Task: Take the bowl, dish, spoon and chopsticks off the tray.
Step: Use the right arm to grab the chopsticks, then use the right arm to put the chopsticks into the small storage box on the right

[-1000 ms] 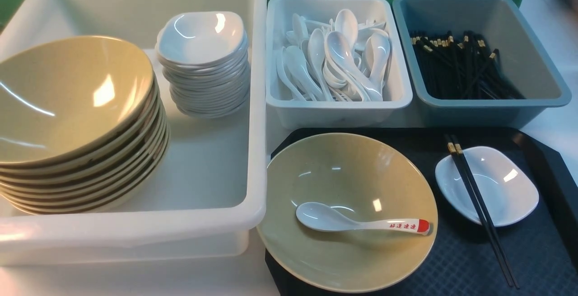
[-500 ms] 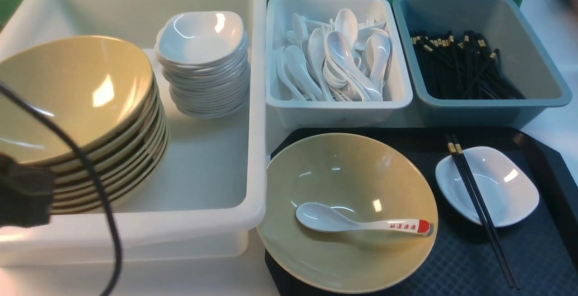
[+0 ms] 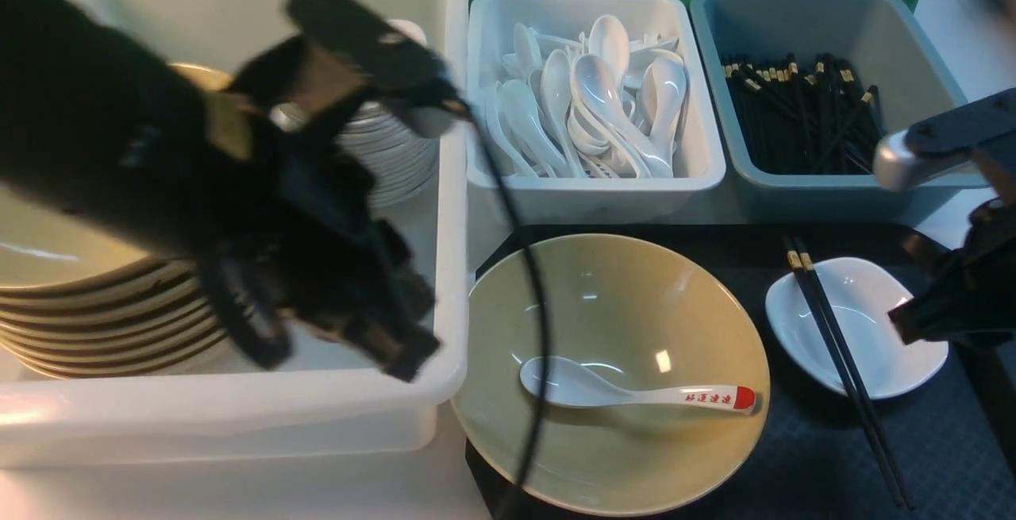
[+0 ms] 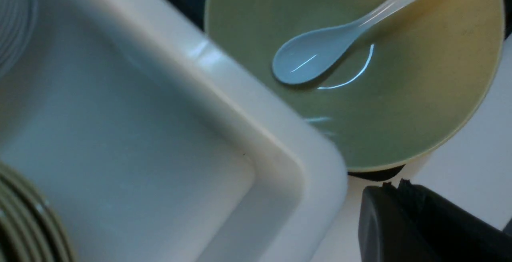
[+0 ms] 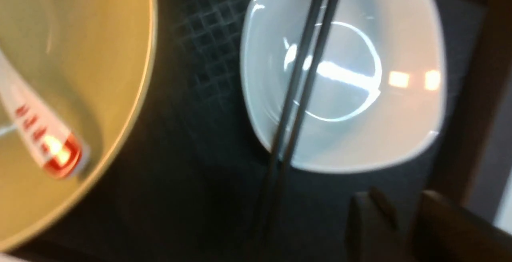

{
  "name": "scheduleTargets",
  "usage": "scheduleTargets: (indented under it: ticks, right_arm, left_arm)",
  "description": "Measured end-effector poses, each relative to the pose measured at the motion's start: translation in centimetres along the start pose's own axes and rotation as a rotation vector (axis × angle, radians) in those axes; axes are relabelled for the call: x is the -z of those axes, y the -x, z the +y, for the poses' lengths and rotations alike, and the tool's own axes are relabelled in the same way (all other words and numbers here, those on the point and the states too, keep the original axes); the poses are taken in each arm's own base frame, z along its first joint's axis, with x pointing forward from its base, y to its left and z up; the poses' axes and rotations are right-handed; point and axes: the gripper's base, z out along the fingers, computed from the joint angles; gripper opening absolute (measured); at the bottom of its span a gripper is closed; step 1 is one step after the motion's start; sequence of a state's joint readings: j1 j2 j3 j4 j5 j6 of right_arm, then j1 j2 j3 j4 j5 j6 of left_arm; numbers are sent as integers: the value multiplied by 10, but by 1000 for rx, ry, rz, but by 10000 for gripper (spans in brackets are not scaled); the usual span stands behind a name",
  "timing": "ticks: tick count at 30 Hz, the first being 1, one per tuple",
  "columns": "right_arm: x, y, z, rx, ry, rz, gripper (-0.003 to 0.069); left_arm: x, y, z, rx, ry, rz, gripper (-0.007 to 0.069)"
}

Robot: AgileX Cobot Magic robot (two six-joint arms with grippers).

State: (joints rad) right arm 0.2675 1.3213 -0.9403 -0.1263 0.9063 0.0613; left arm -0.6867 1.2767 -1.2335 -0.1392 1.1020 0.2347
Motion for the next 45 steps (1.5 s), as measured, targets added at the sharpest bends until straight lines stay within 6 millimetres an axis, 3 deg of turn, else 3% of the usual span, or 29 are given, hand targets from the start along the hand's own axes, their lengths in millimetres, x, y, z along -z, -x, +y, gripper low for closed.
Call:
scheduleTargets:
  ticks: [5, 9, 17, 26, 31, 34, 39, 42, 45]
  right_arm:
    - [-22, 14, 3, -27, 8, 40, 442]
    - [-33, 31, 4, -27, 12, 44, 490]
    - [-71, 56, 8, -26, 16, 95, 485]
    - [-112, 56, 12, -58, 16, 167, 417]
    - [-115, 56, 13, -58, 16, 170, 293]
    - [-114, 57, 12, -57, 16, 171, 157]
    - [-107, 54, 11, -28, 15, 198, 156]
    - [-93, 54, 10, -8, 15, 184, 156]
    - [-68, 59, 7, 15, 15, 129, 156]
  left_arm:
    - [-20, 13, -20, -73, -53, 46, -11]
    - [-27, 14, -25, -90, -66, 65, -11]
    - [-28, 14, -26, -91, -66, 68, -11]
    - [-28, 14, -26, -90, -66, 69, -11]
    - [-28, 14, -26, -89, -66, 68, -11]
    - [-28, 15, -26, -88, -65, 62, -11]
    - [-28, 15, -26, -88, -65, 60, -11]
    - [-28, 15, -26, -88, -64, 55, -11]
    - [-28, 16, -25, -88, -62, 50, -11]
